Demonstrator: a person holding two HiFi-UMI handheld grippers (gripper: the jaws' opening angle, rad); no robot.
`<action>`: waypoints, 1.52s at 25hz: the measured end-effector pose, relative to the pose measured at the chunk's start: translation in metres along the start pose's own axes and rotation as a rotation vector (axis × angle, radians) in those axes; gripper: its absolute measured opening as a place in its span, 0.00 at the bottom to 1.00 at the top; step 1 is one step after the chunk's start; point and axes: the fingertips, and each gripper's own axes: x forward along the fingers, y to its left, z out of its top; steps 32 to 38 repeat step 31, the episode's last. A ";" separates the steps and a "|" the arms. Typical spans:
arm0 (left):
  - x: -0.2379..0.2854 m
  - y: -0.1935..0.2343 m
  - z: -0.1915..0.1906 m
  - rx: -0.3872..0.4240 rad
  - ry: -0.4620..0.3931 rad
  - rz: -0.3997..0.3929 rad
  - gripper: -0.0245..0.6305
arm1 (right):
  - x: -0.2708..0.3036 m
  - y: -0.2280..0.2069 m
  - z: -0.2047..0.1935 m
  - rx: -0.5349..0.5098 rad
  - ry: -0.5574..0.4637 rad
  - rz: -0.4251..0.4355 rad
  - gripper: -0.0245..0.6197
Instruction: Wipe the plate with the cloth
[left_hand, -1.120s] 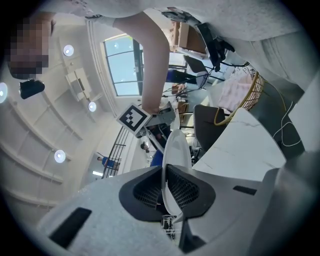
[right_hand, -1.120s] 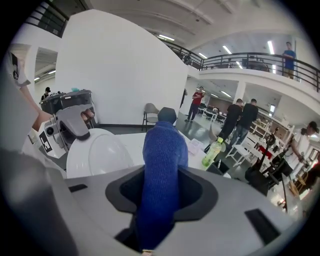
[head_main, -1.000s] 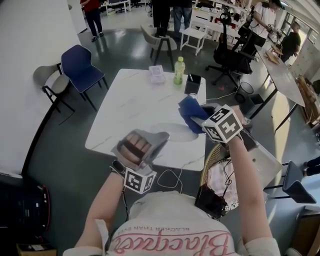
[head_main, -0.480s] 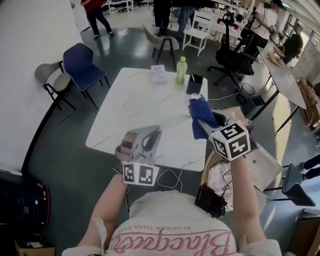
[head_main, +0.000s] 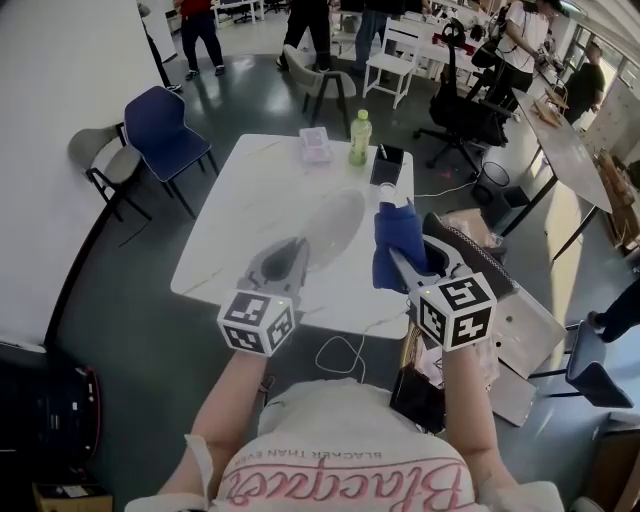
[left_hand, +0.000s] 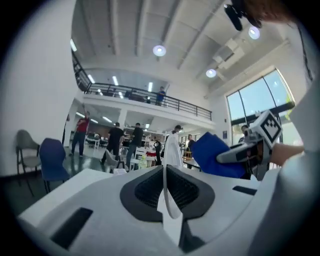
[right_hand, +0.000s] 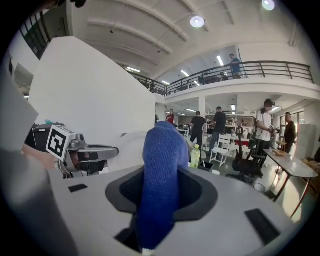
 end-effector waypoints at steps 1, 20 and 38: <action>0.000 0.002 0.002 -0.059 -0.009 -0.004 0.07 | -0.001 0.002 0.000 0.009 -0.007 0.002 0.25; -0.001 -0.006 0.008 -0.221 -0.034 0.008 0.06 | -0.006 0.011 -0.002 0.078 -0.077 -0.003 0.24; -0.004 -0.014 0.006 -0.230 -0.034 -0.007 0.06 | -0.009 0.015 -0.006 0.077 -0.075 -0.005 0.24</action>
